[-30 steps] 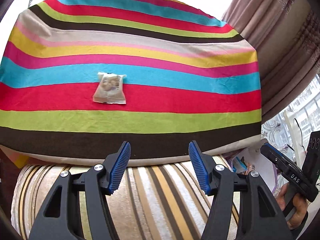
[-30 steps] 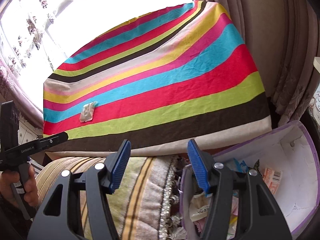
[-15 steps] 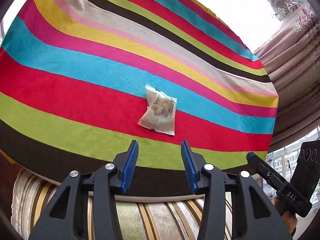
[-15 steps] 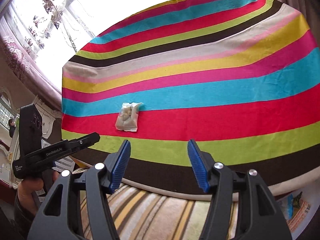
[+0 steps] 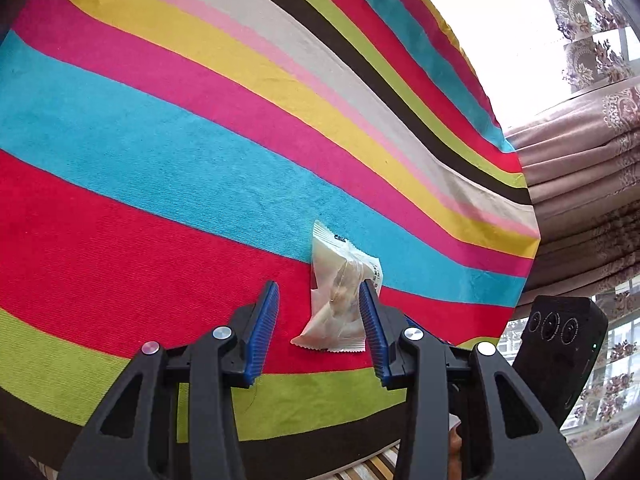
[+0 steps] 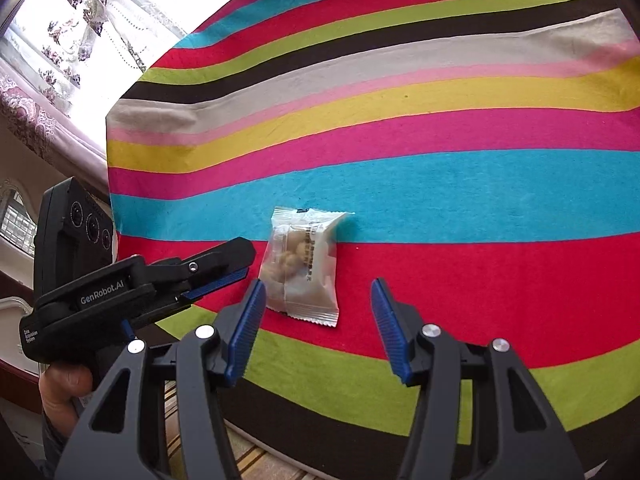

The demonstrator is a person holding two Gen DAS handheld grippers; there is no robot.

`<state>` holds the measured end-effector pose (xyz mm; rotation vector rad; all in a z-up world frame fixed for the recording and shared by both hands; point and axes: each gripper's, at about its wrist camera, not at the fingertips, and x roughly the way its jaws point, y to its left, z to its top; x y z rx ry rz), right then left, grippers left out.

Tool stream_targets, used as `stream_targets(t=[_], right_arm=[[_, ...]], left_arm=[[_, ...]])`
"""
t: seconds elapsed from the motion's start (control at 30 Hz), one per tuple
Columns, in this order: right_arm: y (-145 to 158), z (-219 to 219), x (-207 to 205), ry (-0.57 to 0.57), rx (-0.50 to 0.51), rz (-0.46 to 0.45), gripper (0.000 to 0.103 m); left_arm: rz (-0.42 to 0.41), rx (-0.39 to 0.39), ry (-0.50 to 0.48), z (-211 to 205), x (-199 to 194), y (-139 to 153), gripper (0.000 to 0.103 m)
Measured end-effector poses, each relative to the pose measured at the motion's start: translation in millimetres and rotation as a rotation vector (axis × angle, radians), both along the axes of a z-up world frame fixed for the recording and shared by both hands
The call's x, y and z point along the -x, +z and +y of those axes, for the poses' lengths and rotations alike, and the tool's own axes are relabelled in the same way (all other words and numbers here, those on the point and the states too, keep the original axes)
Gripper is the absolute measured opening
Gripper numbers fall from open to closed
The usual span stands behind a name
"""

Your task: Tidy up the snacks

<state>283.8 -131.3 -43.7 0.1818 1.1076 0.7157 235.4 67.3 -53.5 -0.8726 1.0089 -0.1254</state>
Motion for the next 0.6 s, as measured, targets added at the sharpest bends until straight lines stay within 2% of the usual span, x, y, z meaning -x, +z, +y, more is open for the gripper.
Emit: stream_targets(t=[0.1, 0.37, 0.6], right_arm=[[-4.6, 9.4, -3.9, 0.018, 0.022, -0.009, 0.049], [-6.8, 13.4, -15.1, 0.019, 0.018, -0.013, 0.039], [-3.9, 16.7, -0.3, 0.098, -0.001, 0.005, 0.041]], left_arm=[[-0.006, 0.057, -0.002, 1.2, -6.1, -4.4, 0.039], [-0.012, 0.083, -0.004, 2.2, -25.5, -8.2, 0.039], [-0.088, 0.133, -0.086, -7.6, -41.9, -2.9, 0.04]])
